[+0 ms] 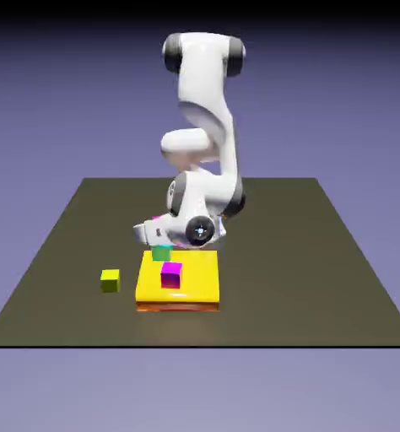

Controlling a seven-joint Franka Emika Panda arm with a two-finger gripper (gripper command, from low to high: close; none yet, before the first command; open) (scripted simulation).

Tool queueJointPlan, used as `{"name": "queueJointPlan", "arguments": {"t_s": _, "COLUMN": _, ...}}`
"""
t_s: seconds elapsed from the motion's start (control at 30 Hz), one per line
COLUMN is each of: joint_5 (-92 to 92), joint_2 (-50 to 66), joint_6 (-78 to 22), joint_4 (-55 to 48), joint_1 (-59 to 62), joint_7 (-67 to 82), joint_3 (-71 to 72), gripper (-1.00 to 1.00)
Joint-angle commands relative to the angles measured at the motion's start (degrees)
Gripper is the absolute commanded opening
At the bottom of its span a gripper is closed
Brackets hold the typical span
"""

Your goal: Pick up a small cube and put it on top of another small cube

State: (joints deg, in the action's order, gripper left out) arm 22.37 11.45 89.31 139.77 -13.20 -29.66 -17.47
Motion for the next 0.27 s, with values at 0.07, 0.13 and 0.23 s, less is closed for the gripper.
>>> {"name": "queueJointPlan", "arguments": {"t_s": 0.07, "joint_5": 1.16, "joint_2": 0.38, "joint_6": 4.09, "joint_4": 3.65, "joint_1": 0.76, "joint_7": -0.75, "joint_3": -0.62, "gripper": 1.00}}
{"name": "queueJointPlan", "arguments": {"t_s": 0.13, "joint_5": 0.57, "joint_2": 0.16, "joint_6": 1.78, "joint_4": 1.57, "joint_1": 0.33, "joint_7": -0.32, "joint_3": -0.26, "gripper": 1.00}}
{"name": "queueJointPlan", "arguments": {"t_s": 0.23, "joint_5": -1.07, "joint_2": -0.43, "joint_6": -4.62, "joint_4": -4.14, "joint_1": -0.86, "joint_7": 0.85, "joint_3": 0.71, "gripper": 1.00}}
